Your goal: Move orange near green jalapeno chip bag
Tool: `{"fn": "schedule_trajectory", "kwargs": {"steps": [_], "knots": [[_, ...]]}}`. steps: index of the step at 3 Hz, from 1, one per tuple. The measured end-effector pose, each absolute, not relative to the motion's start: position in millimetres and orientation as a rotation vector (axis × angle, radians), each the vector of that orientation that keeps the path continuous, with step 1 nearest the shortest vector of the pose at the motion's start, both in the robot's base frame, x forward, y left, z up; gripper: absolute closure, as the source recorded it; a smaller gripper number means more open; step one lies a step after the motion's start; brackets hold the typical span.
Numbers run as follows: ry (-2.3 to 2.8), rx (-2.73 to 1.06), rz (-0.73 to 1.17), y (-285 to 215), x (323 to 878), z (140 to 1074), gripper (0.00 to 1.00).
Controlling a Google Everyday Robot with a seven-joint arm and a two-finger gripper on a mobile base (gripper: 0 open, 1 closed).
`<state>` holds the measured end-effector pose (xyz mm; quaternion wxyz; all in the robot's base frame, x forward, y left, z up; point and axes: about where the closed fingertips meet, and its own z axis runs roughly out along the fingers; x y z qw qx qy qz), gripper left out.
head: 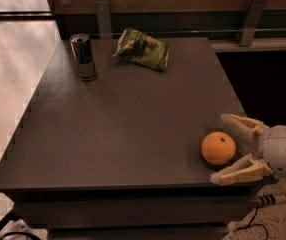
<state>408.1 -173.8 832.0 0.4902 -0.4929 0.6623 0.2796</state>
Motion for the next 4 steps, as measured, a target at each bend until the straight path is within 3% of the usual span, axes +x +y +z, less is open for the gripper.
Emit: {"fn": "schedule_trajectory", "kwargs": {"steps": [3,4], "knots": [[1.602,-1.210,0.681,-168.1,408.0,834.3,0.88],[1.600,-1.214,0.682,-166.4,407.9,835.0,1.00]]}}
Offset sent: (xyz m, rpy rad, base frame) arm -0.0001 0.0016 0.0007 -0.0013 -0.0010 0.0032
